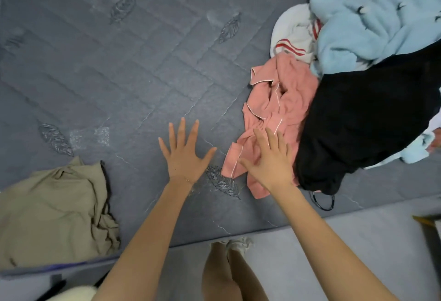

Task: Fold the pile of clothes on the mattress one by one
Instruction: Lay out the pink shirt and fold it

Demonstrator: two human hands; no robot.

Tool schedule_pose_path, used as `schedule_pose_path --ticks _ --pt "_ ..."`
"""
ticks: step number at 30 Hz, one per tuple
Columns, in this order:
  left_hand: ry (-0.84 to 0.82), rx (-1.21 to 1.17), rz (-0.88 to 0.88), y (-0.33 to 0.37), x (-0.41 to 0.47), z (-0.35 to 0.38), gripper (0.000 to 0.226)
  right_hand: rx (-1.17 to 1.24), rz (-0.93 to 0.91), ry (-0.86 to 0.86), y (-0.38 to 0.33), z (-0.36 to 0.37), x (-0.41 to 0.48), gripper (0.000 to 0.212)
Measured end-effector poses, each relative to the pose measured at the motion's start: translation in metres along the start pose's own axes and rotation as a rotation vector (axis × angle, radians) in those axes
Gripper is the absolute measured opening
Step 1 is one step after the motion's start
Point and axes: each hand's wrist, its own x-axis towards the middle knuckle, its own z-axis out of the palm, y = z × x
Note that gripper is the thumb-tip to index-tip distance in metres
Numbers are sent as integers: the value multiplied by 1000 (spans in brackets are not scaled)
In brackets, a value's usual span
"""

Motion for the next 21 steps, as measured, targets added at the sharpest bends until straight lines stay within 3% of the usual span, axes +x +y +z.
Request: schedule_pose_path --ticks 11,21 --pt "-86 65 74 28 52 23 82 37 101 65 39 -3 40 86" --pt "-217 -119 13 85 77 84 83 113 110 -13 115 0 100 103"
